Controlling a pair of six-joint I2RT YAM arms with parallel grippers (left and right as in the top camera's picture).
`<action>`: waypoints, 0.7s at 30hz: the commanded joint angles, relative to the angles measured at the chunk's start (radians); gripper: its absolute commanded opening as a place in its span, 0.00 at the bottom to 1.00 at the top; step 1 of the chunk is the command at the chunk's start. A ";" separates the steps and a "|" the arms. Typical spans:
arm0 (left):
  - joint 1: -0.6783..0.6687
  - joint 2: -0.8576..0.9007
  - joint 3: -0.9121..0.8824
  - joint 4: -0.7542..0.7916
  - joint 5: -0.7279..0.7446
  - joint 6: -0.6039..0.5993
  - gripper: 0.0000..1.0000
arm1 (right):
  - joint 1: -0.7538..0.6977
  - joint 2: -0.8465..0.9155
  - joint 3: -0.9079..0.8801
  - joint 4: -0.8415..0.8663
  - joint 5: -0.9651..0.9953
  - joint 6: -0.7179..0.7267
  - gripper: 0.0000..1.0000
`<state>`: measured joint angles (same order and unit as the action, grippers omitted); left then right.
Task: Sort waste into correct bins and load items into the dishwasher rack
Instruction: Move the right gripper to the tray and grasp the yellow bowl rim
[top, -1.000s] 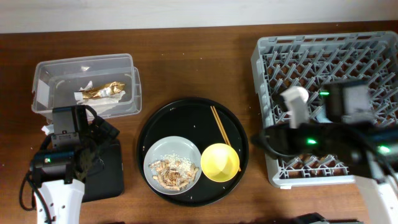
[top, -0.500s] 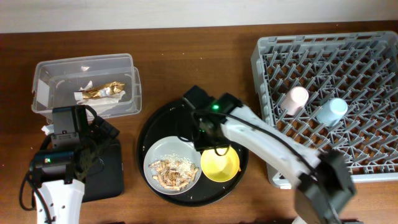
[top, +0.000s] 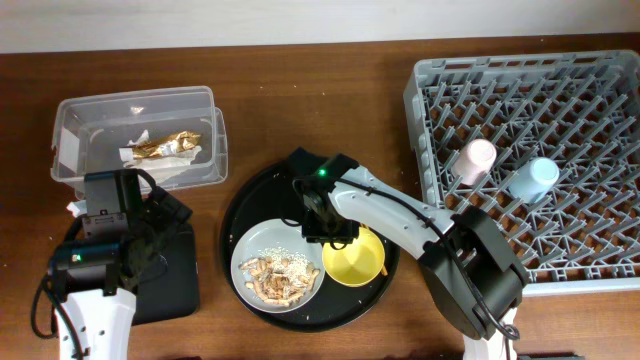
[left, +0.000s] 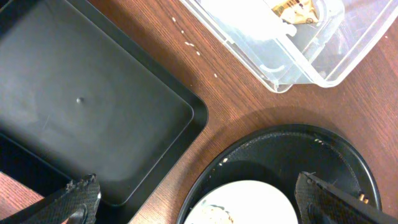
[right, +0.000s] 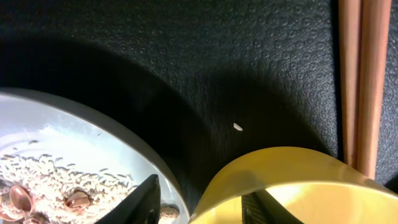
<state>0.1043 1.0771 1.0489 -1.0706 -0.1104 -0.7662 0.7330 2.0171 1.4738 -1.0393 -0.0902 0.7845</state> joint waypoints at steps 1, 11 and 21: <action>0.005 -0.006 -0.001 -0.001 -0.014 0.013 0.99 | 0.002 0.006 -0.008 -0.004 0.019 0.037 0.41; 0.005 -0.006 -0.001 -0.001 -0.014 0.013 0.99 | 0.019 0.005 -0.010 -0.063 0.020 0.048 0.22; 0.005 -0.006 -0.001 -0.001 -0.014 0.013 1.00 | 0.020 -0.009 -0.003 -0.087 -0.014 0.043 0.09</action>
<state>0.1043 1.0771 1.0489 -1.0706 -0.1104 -0.7662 0.7441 2.0171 1.4731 -1.1191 -0.0956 0.8196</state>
